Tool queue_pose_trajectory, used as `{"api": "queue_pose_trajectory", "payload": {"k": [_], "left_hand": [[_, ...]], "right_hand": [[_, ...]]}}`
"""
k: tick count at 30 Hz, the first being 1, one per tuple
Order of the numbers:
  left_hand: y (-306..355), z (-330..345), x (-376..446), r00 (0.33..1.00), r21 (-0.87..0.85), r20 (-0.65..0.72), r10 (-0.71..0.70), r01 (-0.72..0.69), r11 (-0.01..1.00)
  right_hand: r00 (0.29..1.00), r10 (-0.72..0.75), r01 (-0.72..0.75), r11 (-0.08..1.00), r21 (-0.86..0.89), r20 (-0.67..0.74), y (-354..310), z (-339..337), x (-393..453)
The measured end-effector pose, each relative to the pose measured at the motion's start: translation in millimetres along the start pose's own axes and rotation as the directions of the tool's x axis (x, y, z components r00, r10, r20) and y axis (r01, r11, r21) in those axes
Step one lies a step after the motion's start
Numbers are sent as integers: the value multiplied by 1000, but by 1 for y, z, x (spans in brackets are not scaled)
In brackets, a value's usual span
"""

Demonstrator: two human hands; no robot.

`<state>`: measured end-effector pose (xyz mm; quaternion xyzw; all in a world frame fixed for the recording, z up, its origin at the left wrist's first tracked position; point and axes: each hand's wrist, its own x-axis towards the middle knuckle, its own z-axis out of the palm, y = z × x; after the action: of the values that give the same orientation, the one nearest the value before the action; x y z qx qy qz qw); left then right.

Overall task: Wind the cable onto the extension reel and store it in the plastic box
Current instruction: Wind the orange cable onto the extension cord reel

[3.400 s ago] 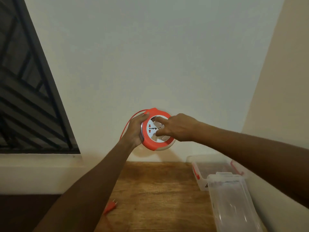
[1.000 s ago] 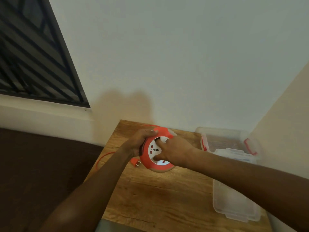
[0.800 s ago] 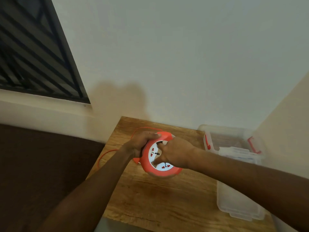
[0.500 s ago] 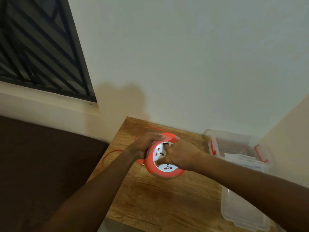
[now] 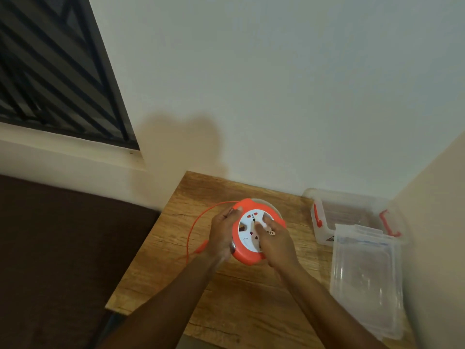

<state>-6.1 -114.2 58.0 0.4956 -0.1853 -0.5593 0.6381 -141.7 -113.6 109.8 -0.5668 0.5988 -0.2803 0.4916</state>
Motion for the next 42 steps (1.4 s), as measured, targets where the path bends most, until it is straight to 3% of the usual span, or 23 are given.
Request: {"api": "queue_pose_trajectory", "payload": {"k": [2,3,5,7,9,11,16,20,24,29,32,35,36,38,40,42], "left_hand": [[4,-2,1,999,10,26,-23,23,1000],[6,-3,4,999,26,38,-34,33,999],[13,-7,8,996,49,71,-50,47,998],[20,-12,12,994,63,91,-66,60,996],[27,-14,15,983,74,144,-115,105,992],[35,-13,14,965,68,208,-157,146,987],[49,-14,13,923,158,302,-238,197,967],[57,-16,14,903,235,343,-260,185,954],[63,-18,15,894,238,371,-250,169,956],[67,-18,20,867,300,413,-278,159,941],[68,-16,21,872,339,395,-288,154,928],[64,-19,23,887,283,404,-223,110,953],[61,-21,25,899,237,402,-175,83,968],[53,-27,29,935,148,347,-79,29,988],[48,-29,30,969,88,246,27,-50,995],[41,-27,29,980,33,177,96,-103,994]], "right_hand": [[990,-107,133,941,-311,96,-2,-5,-8],[973,-180,229,846,-481,147,-4,-8,-12],[908,-339,408,581,-704,246,-10,-14,-19],[796,-431,564,271,-780,426,-19,-24,-17],[674,-375,681,-16,-732,636,-28,-32,-5],[600,-250,743,-178,-645,760,-40,-37,11],[446,-98,783,-440,-441,890,-68,-39,30],[318,26,782,-572,-247,948,-75,-36,30],[333,71,724,-658,-206,940,-77,-33,25],[410,145,688,-698,-201,900,-80,-18,13],[381,170,681,-716,-152,909,-80,-8,17],[391,57,648,-726,-231,918,-72,-6,25],[436,-17,662,-671,-334,900,-71,-7,27],[560,-166,692,-445,-568,812,-65,-8,31],[669,-307,672,-138,-727,677,-55,-5,33],[827,-380,533,293,-794,415,-40,6,29]]}}
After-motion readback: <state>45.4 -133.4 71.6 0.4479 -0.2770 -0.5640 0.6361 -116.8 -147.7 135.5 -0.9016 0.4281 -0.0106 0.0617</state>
